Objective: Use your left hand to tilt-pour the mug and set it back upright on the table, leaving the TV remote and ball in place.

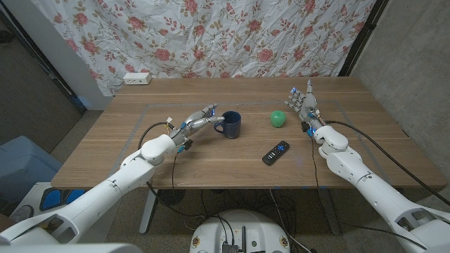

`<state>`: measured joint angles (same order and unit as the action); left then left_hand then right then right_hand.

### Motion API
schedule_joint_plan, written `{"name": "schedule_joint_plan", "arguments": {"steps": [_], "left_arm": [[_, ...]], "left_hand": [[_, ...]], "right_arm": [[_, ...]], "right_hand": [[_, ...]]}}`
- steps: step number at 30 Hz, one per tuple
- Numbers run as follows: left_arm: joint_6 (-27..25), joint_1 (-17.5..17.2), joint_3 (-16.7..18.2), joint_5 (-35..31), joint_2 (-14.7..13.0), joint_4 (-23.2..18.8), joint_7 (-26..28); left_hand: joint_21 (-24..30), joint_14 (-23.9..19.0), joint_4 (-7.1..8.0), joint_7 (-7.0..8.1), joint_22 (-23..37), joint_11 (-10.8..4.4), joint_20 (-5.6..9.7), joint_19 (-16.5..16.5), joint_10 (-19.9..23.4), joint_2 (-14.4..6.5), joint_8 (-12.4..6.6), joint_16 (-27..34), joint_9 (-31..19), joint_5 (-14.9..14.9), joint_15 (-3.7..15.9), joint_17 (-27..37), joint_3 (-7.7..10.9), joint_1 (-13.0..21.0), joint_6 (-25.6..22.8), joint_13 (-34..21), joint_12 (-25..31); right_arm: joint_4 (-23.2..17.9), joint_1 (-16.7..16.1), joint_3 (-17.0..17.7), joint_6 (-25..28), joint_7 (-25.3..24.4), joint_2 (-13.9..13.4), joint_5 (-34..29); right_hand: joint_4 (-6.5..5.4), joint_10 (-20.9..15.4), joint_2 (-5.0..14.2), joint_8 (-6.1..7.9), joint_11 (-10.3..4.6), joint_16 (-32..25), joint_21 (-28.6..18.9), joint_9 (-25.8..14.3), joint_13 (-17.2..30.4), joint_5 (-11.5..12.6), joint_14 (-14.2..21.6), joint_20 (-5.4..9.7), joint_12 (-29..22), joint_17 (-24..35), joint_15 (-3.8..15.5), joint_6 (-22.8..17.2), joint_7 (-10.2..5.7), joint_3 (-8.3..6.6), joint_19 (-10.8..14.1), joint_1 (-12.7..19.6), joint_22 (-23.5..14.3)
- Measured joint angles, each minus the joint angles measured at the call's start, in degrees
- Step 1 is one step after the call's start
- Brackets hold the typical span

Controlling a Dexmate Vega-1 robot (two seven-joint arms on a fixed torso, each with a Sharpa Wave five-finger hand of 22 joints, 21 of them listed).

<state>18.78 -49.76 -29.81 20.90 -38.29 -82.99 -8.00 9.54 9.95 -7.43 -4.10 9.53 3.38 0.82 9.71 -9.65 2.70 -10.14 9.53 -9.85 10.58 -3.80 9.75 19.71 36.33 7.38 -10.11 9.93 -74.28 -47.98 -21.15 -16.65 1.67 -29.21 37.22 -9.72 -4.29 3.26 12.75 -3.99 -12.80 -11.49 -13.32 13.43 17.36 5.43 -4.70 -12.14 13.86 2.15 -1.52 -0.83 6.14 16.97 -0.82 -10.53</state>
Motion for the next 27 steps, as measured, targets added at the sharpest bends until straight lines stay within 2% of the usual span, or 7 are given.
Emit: {"name": "schedule_joint_plan", "arguments": {"steps": [13, 27], "left_arm": [[1.7, -0.7, 2.2, 4.4, 0.8, 1.3, -0.4], [3.6, 0.5, 4.4, 8.8, 3.7, 6.8, -1.5]], "left_hand": [[0.5, 0.0, 0.7, 0.3, 0.0, 0.0, -0.31, 0.3, 0.0, -1.0, -0.58, 0.5, 0.0, -0.2, 0.01, -0.2, -0.23, -1.8, -1.6, 0.0, 0.3], [0.9, 0.0, 1.35, 0.42, 0.0, -0.44, -0.31, 0.3, 0.5, -2.6, -0.68, 0.7, 0.0, -0.2, 0.02, -0.1, -0.41, -4.1, -2.9, 0.0, 0.9]], "right_arm": [[0.0, 0.0, 0.0, 0.0, 0.0, 0.0, 0.0], [0.0, 0.0, 0.0, 0.0, 0.0, 0.0, 0.0]], "right_hand": [[0.0, 0.0, 0.0, 0.0, 0.0, 0.0, 0.0, 0.0, 0.0, 0.0, 0.0, 0.0, 0.0, 0.0, 0.0, 0.0, 0.0, 0.0, 0.0, 0.0, 0.0], [0.0, 0.0, 0.0, 0.0, 0.0, 0.0, 0.0, 0.0, 0.0, 0.0, 0.0, 0.0, 0.0, 0.0, 0.0, 0.0, 0.0, 0.0, 0.0, 0.0, 0.0]]}}
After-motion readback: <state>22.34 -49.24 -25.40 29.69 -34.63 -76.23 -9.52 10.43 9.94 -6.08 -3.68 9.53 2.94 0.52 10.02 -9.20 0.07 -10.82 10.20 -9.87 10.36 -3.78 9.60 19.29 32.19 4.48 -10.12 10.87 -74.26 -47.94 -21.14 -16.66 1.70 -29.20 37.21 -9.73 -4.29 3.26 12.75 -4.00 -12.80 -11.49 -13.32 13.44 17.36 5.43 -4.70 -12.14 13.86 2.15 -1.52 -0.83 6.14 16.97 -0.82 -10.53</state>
